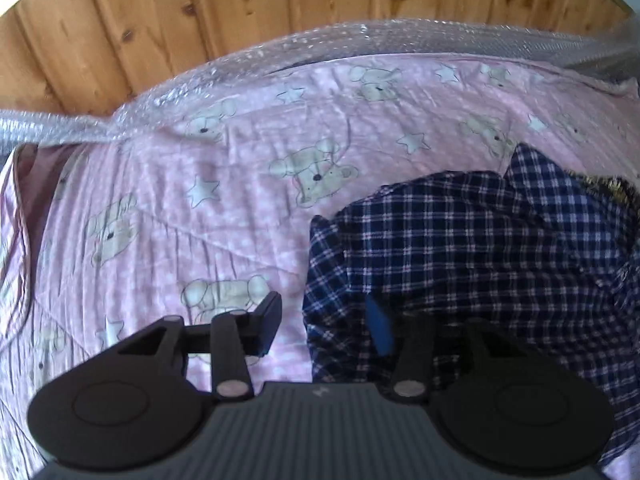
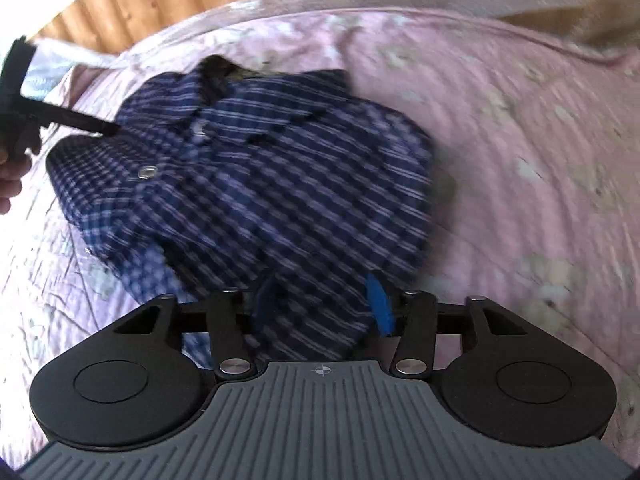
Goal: Fold clothes
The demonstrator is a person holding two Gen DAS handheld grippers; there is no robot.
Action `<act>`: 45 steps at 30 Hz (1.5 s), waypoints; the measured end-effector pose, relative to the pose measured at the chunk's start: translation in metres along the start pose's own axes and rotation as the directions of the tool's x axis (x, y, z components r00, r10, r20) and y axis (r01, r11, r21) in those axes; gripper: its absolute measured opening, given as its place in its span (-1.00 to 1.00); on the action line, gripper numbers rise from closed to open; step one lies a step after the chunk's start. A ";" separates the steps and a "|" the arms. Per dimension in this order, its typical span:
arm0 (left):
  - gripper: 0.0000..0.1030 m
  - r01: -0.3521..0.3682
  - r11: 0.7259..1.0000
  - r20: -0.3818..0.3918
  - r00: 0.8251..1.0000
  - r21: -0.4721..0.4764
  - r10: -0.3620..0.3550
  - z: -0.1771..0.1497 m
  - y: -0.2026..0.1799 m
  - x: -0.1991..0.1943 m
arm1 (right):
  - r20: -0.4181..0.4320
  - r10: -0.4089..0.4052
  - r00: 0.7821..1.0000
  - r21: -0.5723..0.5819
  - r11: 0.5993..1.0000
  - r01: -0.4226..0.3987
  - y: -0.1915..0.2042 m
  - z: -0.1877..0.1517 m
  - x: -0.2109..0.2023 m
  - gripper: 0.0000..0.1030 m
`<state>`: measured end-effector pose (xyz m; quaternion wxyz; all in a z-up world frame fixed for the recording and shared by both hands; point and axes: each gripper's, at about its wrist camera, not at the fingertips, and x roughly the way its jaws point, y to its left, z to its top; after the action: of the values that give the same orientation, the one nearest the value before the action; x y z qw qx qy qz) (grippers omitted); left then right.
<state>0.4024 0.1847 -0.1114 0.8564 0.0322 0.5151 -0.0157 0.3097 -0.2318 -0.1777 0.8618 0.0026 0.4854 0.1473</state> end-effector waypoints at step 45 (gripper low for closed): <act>-0.52 -0.020 0.998 0.048 0.999 -0.062 0.023 0.024 -0.016 0.024 | 0.029 0.231 0.973 -0.243 0.945 -0.217 -0.072 0.196 0.080 -0.94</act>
<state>0.4341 0.1671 -0.1220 0.8693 0.0107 0.4942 0.0085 0.5306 -0.2529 -0.1513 0.8469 -0.0417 0.4361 0.3013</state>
